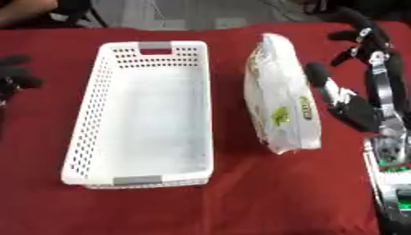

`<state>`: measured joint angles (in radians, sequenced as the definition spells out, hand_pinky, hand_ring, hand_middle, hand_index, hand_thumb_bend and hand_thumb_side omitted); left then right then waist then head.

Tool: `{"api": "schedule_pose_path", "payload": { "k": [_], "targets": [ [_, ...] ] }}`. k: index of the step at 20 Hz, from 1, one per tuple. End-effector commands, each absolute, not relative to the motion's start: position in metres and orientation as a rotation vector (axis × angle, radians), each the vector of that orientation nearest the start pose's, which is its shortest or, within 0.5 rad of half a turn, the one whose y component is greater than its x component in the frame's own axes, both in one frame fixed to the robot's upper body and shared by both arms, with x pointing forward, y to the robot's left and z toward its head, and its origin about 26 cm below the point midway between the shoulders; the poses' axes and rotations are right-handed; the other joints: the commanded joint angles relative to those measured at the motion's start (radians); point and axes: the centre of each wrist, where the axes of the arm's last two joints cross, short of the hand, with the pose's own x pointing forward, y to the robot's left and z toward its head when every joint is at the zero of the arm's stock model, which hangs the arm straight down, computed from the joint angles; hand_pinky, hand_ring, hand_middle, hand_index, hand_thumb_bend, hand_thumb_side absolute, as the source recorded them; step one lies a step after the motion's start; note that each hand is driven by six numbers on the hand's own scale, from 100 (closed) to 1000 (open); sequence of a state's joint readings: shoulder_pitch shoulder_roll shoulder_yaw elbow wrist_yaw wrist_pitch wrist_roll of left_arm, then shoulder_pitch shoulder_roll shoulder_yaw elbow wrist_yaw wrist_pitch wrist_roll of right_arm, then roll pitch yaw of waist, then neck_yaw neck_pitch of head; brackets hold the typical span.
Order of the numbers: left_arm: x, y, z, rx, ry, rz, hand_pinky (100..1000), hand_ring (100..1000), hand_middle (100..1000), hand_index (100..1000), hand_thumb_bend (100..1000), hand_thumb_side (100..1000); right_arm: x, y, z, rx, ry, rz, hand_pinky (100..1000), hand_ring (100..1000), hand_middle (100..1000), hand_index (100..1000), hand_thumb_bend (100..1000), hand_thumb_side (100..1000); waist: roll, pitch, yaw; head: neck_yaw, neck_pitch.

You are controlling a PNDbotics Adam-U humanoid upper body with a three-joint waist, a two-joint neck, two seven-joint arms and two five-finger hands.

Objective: Pick up objects on the table and place them in the box.

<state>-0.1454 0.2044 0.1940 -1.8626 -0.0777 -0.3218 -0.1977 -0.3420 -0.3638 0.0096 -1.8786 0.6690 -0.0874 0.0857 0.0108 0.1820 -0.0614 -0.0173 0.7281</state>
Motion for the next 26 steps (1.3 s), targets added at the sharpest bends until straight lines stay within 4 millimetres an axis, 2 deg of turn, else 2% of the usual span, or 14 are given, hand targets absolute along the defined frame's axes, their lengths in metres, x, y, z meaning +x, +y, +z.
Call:
{"api": "schedule_pose_path", "payload": {
  "k": [1, 7, 13, 20, 26],
  "targets": [
    [0.294, 0.314, 0.131, 0.263, -2.294, -0.428, 714, 622, 828, 743, 828, 1000, 0.328, -0.270, 0.195, -0.953, -2.002, 1.014, 505, 755, 857, 957, 680, 800, -0.001, -0.016, 0.002, -0.007, -0.014],
    [0.294, 0.314, 0.131, 0.259, -2.293, -0.428, 715, 623, 828, 743, 829, 1000, 0.341, -0.270, 0.188, -0.958, -1.853, 1.110, 522, 771, 872, 967, 732, 789, -0.001, -0.017, 0.005, -0.008, -0.017],
    [0.294, 0.313, 0.130, 0.255, -2.292, -0.429, 715, 623, 828, 743, 828, 1000, 0.350, -0.271, 0.184, -0.965, -1.777, 1.183, 550, 785, 884, 974, 758, 806, -0.002, -0.016, 0.008, -0.009, -0.016],
    [0.294, 0.313, 0.130, 0.252, -2.292, -0.429, 716, 624, 829, 743, 827, 1000, 0.366, -0.286, 0.169, -1.004, -1.632, 1.254, 580, 796, 891, 978, 770, 799, -0.003, -0.016, 0.011, -0.009, -0.017],
    [0.294, 0.313, 0.130, 0.252, -2.292, -0.430, 716, 624, 829, 743, 826, 1000, 0.371, -0.292, 0.157, -1.005, -1.562, 1.288, 593, 796, 894, 978, 774, 773, -0.002, -0.014, 0.011, -0.008, -0.015]
  ]
}}
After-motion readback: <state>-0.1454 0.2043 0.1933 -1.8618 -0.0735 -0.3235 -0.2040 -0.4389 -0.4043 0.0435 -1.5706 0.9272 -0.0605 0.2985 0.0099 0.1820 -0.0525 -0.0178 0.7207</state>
